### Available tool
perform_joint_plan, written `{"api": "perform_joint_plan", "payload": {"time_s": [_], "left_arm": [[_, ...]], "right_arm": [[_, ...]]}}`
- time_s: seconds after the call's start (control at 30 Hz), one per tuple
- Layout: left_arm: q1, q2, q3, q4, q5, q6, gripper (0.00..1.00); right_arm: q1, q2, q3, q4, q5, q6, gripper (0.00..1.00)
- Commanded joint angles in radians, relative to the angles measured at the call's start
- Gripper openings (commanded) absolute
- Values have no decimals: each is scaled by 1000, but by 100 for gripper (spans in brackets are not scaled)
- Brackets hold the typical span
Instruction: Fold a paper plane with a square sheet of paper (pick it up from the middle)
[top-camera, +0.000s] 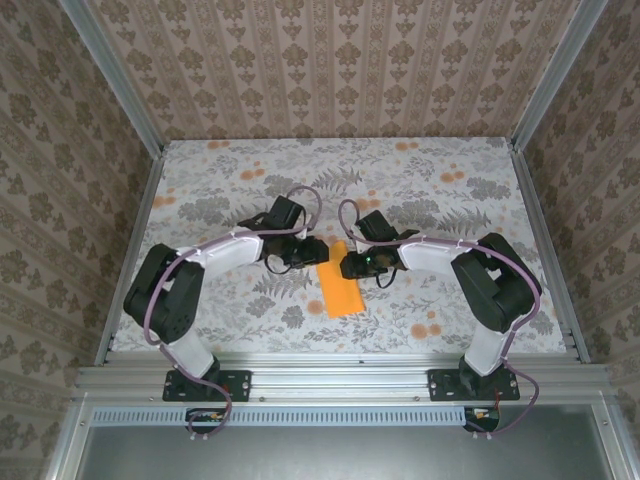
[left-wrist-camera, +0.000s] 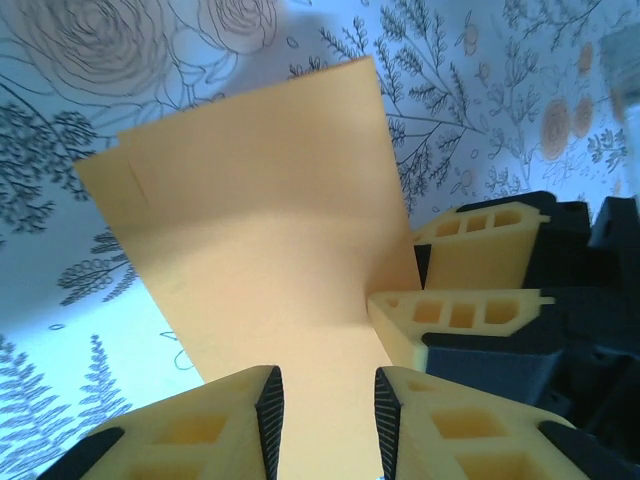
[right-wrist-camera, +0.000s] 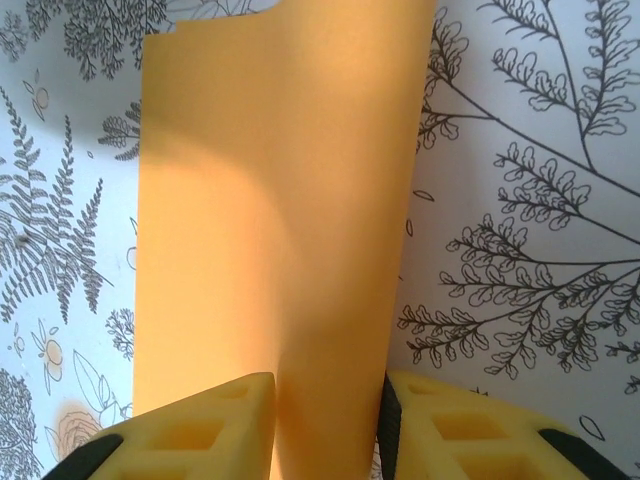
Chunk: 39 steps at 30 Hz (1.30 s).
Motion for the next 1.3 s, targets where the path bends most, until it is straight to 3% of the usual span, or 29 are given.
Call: {"api": "perform_joint_plan", "payload": {"time_s": [0.0, 0.43, 1.27], "left_arm": [[20, -41, 1, -58, -17, 30, 34], [78, -86, -36, -72, -5, 39, 35], [79, -76, -74, -21, 21, 6, 38]], "right_arm": [[-6, 17, 24, -40, -22, -37, 35], [2, 29, 31, -61, -4, -50, 39], [26, 52, 43, -85, 36, -44, 42]]}}
